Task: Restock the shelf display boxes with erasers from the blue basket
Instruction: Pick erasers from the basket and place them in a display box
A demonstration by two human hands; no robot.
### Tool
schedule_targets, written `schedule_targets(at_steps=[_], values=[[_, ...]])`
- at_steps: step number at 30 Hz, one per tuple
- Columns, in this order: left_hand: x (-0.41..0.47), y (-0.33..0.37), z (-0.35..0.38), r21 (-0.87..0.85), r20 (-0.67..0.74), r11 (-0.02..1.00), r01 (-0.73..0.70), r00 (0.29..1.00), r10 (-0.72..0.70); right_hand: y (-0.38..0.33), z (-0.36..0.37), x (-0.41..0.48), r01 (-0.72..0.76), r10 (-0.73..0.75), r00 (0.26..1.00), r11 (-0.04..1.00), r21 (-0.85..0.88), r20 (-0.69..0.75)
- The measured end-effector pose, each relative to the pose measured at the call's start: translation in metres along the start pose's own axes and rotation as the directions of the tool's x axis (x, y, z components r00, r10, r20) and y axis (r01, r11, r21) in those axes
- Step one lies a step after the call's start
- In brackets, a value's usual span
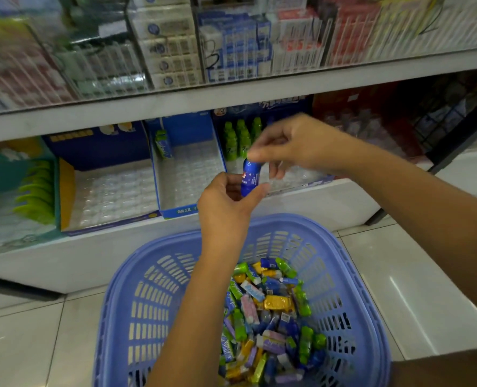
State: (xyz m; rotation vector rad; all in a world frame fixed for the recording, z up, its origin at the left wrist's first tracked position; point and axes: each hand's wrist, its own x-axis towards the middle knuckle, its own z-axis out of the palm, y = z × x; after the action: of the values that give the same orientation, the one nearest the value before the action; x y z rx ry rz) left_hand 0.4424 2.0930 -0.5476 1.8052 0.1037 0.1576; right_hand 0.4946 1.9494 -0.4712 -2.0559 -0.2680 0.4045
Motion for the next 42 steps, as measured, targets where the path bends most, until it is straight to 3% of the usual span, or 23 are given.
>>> schedule_targets(at_steps=[6,13,17,21,25,30,36,42], values=[[-0.007,0.003,0.01,0.099,-0.093,0.988,-0.119,0.987,0.128,0.009,0.01,-0.015,-0.04,0.045,0.992,0.998,0.047,-0.117],[0.001,0.001,0.006,0.08,0.006,0.981,-0.178,0.984,0.179,0.013,-0.004,-0.017,0.025,-0.017,0.993,0.998,0.063,-0.115],[0.007,-0.006,0.012,0.176,0.128,0.971,-0.16,0.982,0.138,0.022,-0.016,0.004,0.031,-0.088,0.957,0.979,-0.201,-0.277],[0.006,-0.017,0.022,0.525,0.402,0.791,-0.315,0.911,0.095,0.038,-0.039,0.04,-0.104,-0.149,0.9,0.839,-0.534,-0.41],[0.002,-0.026,0.026,0.618,0.464,0.686,-0.383,0.882,0.075,0.052,-0.042,0.064,-0.097,-0.135,0.924,0.822,-0.561,-0.358],[0.007,-0.029,0.024,0.618,0.479,0.666,-0.417,0.872,0.101,0.057,-0.04,0.074,-0.067,-0.171,0.935,0.775,-0.628,-0.312],[0.009,-0.032,0.023,0.602,0.485,0.673,-0.431,0.866,0.121,0.053,-0.046,0.078,-0.084,-0.101,0.973,0.688,-0.721,-0.21],[0.009,-0.033,0.023,0.618,0.508,0.653,-0.438,0.856,0.093,0.048,-0.042,0.075,-0.115,-0.068,0.973,0.681,-0.723,-0.219]])
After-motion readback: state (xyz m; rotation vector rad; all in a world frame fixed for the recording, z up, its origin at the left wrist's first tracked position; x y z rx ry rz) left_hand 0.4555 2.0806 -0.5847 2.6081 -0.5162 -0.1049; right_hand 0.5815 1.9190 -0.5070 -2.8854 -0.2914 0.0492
